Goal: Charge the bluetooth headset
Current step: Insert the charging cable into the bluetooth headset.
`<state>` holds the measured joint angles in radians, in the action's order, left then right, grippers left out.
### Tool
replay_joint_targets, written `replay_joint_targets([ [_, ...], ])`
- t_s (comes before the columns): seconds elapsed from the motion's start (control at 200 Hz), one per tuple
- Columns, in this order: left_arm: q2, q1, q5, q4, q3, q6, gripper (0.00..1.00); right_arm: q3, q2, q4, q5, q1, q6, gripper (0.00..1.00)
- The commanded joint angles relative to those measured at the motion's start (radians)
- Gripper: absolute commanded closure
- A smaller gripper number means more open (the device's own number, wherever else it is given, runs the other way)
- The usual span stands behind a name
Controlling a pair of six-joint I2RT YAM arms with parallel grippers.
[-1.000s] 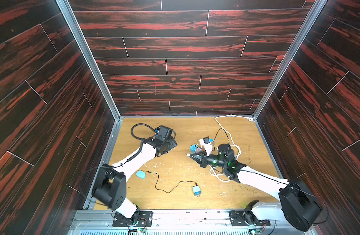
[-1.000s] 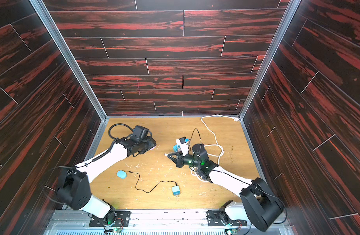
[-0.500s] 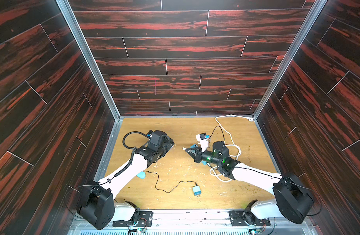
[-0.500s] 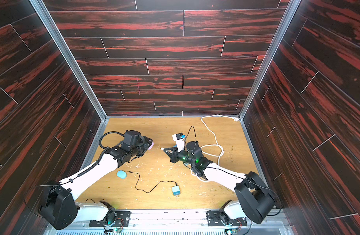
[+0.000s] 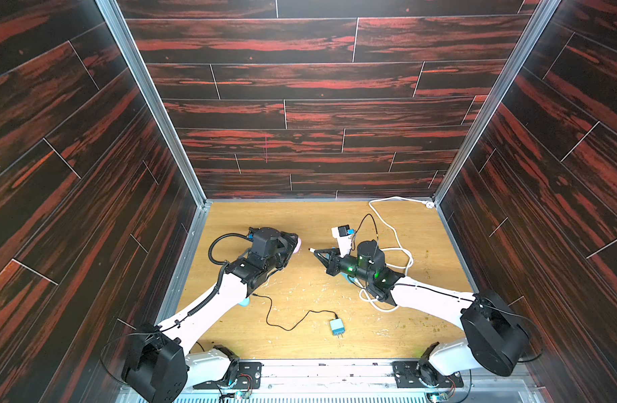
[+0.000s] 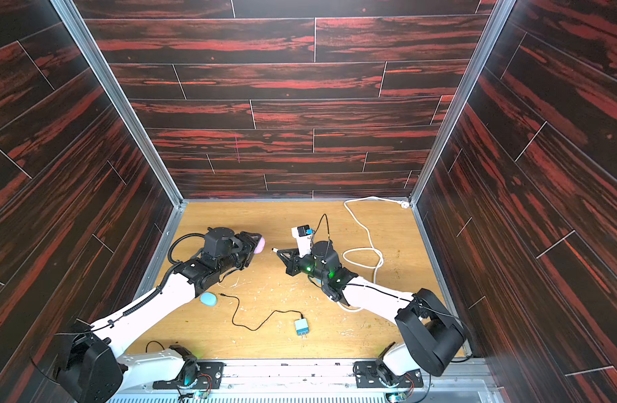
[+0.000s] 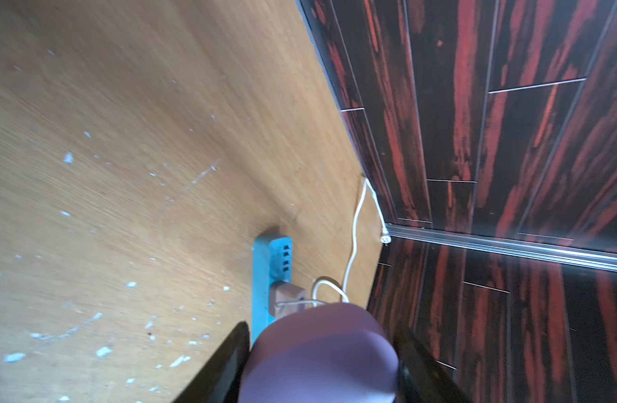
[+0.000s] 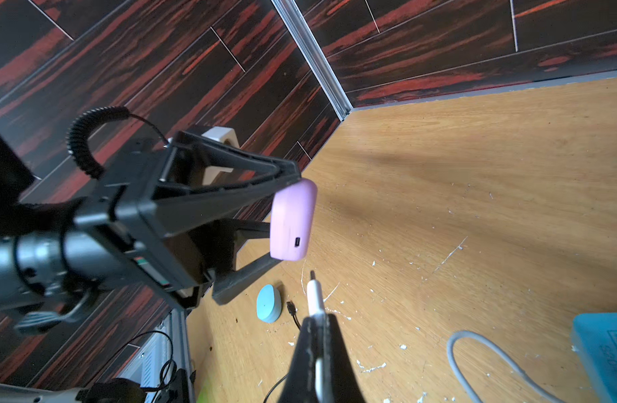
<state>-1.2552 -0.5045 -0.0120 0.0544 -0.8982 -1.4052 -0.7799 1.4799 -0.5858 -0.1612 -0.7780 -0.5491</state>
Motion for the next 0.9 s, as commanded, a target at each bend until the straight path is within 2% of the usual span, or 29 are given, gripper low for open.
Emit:
replay_joint_targets([
  [0.0,0.028,-0.012,-0.009,-0.042,0.010,-0.039,0.66,-0.033,0.015,-0.028,0.034,-0.016,0.004,0.96],
  [0.306,0.020,-0.038,-0.020,-0.090,0.017,-0.074,0.66,-0.036,0.017,-0.040,0.103,-0.026,0.004,0.96],
  [0.897,0.014,-0.047,-0.022,-0.111,0.022,-0.079,0.66,0.006,-0.027,-0.078,0.124,-0.029,-0.005,0.96],
])
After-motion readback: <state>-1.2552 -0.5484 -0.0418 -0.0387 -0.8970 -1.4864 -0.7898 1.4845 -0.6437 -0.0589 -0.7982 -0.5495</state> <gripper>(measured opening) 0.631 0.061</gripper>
